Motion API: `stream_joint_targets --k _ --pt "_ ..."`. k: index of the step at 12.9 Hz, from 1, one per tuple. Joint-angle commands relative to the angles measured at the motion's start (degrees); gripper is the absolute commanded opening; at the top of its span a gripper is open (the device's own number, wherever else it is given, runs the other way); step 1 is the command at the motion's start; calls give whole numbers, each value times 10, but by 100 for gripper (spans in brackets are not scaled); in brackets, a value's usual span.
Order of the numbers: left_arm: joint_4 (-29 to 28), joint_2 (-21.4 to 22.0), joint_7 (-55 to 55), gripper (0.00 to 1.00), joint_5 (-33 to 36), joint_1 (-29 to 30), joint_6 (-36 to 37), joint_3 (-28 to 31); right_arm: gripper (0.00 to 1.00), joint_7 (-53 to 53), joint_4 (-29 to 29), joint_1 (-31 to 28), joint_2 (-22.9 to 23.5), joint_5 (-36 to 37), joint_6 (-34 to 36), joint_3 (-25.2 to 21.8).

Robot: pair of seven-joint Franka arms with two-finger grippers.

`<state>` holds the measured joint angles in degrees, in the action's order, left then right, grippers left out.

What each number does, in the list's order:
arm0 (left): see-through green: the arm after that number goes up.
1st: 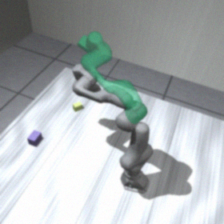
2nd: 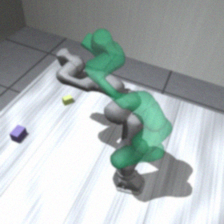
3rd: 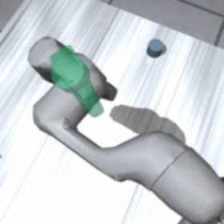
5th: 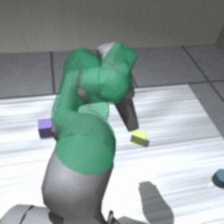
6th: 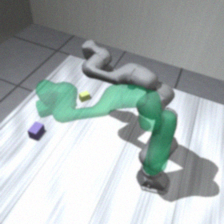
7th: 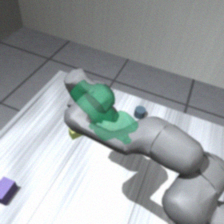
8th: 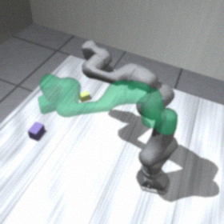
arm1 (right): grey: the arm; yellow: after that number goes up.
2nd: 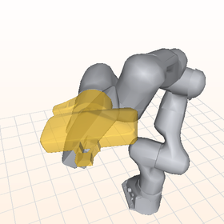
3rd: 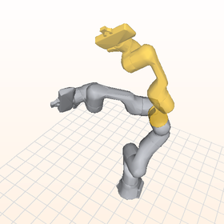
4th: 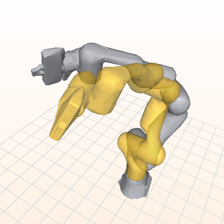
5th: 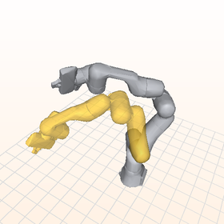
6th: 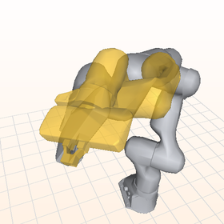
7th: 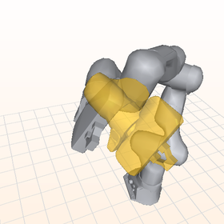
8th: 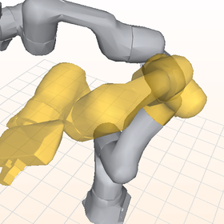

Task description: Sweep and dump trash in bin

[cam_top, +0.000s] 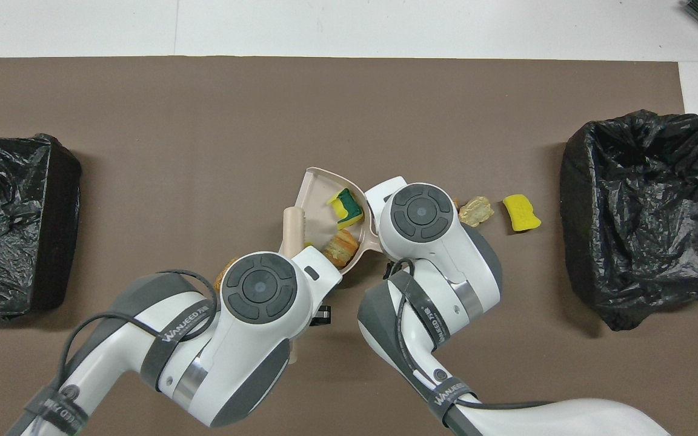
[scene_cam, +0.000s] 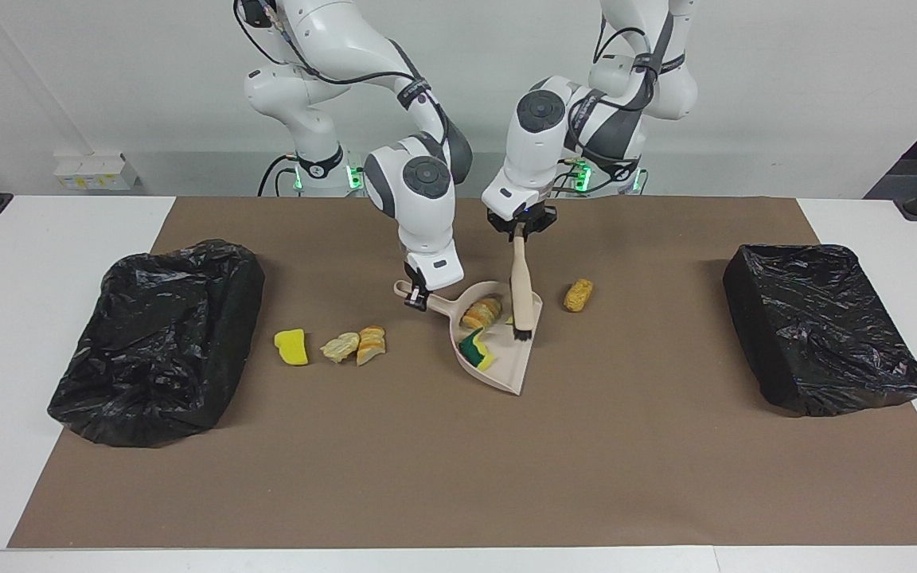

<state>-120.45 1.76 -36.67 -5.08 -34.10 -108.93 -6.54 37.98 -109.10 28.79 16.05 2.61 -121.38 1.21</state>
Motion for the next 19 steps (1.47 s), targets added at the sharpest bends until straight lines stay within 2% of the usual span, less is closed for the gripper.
stream_joint_targets --k 1,5,8,11,13,15,17,19 --pt "-4 39 -113 0 -1 1 84 2 0 21 -14 -8 -9 15 -12 5" --pt "-36 69 -254 0 -1 11 139 2 0 151 -7 -8 -7 15 -13 5" --pt "-115 110 -333 0 -1 11 95 1 0 152 -11 -4 -11 14 -3 5" --pt "-144 101 -397 0 -12 34 14 0 0 141 -13 -1 -12 14 -2 5" --pt "-139 58 -403 0 -40 36 -19 1 0 133 -14 -2 -12 14 -1 5" --pt "-128 42 -394 0 -58 36 -67 0 0 130 -14 -1 -12 14 -1 5" --pt "-124 29 -387 0 -59 29 -148 0 0 120 -14 -2 -12 14 -1 5" --pt "-121 25 -252 0 -61 18 -159 -3 0 104 -14 -1 -12 14 0 5"
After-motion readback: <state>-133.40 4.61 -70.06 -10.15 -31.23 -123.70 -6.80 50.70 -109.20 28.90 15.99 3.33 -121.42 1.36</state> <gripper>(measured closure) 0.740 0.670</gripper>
